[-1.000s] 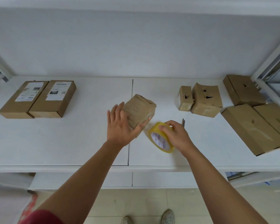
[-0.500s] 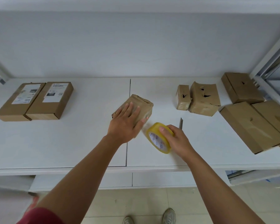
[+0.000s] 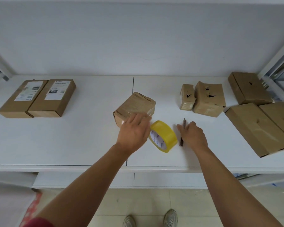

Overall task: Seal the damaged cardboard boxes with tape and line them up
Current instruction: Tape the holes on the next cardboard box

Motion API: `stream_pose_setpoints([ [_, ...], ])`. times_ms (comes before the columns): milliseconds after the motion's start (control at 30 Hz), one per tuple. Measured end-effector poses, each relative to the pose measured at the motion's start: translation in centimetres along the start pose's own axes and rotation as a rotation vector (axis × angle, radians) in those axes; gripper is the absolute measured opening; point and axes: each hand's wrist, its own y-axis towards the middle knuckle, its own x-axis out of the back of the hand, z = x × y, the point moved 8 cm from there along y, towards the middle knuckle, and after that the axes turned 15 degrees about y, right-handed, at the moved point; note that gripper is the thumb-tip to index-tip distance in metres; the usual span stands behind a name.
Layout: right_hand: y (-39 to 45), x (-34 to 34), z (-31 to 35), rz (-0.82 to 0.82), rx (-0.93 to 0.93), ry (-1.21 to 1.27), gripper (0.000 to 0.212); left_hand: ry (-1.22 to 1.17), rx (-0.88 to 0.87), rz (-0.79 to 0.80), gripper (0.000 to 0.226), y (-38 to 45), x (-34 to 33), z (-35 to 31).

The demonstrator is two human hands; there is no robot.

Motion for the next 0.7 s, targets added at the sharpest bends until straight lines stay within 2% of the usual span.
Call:
stream_pose_setpoints([
  [67, 0.6, -0.7, -0.1, 0.033, -0.022, -0.152, 0.037, -0.027, -0.017, 0.025, 0.021, -0.4, 0.2, -1.1],
  [133, 0.7, -1.2, 0.6, 0.064, 0.037, -0.228, 0.025, -0.033, 0.010, 0.044, 0.024, -0.8, 0.2, -1.5],
  [200, 0.5, -1.4, 1.3, 0.104, 0.128, -0.262, 0.018, -0.032, 0.058, 0.042, 0.031, -0.9, 0.2, -1.0],
  [267, 0.2, -0.4, 1.8, 0.070, 0.214, -0.202, 0.012, -0.016, 0.102, 0.037, 0.032, -0.8, 0.2, 0.1],
  [333, 0.1, 1.3, 2.0, -0.006, 0.238, 0.077, 0.024, 0.005, 0.138, 0.036, 0.031, -0.2, 0.1, 1.5],
  [367, 0.0, 2.2, 1.9, -0.018, 0.185, 0.352, 0.025, 0.009, 0.144, 0.066, 0.034, 0.2, -0.2, 2.1],
  [467, -1.0, 2.5, 2.8, 0.125, 0.028, 1.160, 0.017, 0.110, 0.118, 0.357, 0.043, 0.8, -3.0, 3.5],
  [533, -2.1, 2.1, 4.3, 0.210, 0.057, 1.324, 0.009, 0.177, 0.128, 0.509, 0.058, 0.2, -4.8, 4.1],
  [600, -3.7, 1.3, 5.4, 0.168, 0.144, 1.169, 0.003, 0.152, 0.169, 0.490, 0.054, 0.0, -5.1, 4.2],
  [700, -6.2, -0.3, 5.9, -0.014, 0.272, 0.692, 0.011, 0.079, 0.254, 0.435, 0.046, -0.1, -5.0, 4.0],
])
